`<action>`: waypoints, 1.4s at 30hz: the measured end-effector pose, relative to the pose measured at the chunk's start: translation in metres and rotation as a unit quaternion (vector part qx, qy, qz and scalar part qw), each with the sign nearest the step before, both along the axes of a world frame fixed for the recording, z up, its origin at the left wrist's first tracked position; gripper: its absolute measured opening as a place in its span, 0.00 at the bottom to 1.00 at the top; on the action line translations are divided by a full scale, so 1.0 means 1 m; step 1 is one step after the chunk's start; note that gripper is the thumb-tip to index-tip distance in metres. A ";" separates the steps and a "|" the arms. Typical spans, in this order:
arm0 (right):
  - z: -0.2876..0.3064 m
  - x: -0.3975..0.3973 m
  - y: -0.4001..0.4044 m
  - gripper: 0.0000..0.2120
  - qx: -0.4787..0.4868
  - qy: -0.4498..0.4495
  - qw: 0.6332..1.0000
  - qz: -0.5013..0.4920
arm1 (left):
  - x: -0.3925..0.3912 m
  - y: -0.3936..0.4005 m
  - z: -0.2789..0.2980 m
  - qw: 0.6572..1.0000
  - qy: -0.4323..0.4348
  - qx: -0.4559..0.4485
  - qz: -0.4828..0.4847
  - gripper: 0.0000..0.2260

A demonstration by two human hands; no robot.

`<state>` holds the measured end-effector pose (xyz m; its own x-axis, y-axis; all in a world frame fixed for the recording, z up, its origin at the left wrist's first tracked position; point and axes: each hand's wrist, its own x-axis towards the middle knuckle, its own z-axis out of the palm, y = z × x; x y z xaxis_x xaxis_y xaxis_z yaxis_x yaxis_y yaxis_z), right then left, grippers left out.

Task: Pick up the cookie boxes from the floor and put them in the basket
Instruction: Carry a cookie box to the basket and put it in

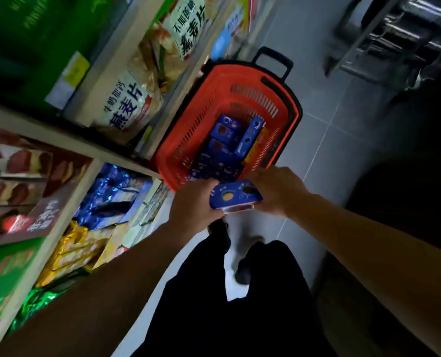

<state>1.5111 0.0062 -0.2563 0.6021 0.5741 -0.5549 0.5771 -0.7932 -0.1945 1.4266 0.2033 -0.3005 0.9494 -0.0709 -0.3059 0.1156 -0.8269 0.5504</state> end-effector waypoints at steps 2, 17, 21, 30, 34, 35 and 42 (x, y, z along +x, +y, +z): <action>-0.016 0.031 0.006 0.25 -0.004 -0.007 1.000 0.006 | 0.024 0.003 -0.012 1.000 0.005 0.018 0.020 0.15; -0.191 0.238 0.024 0.31 -0.037 -0.012 0.988 0.153 | 0.176 -0.034 -0.181 0.972 0.075 -0.033 0.220 0.27; -0.260 0.280 0.023 0.32 -0.041 -0.008 0.988 0.150 | 0.217 -0.044 -0.244 0.969 0.074 -0.003 0.236 0.24; -0.403 0.337 0.043 0.33 -0.024 -0.010 0.985 0.169 | 0.271 -0.050 -0.371 0.937 0.152 0.028 0.313 0.28; -0.442 0.347 0.043 0.36 -0.053 0.012 0.980 0.194 | 0.272 -0.064 -0.417 0.923 0.182 -0.020 0.337 0.27; -0.448 0.348 0.041 0.37 -0.062 0.016 0.977 0.202 | 0.272 -0.067 -0.424 0.922 0.184 -0.039 0.339 0.26; -0.469 0.354 0.031 0.46 -0.116 0.067 0.969 0.208 | 0.282 -0.070 -0.438 0.898 0.217 -0.136 0.358 0.25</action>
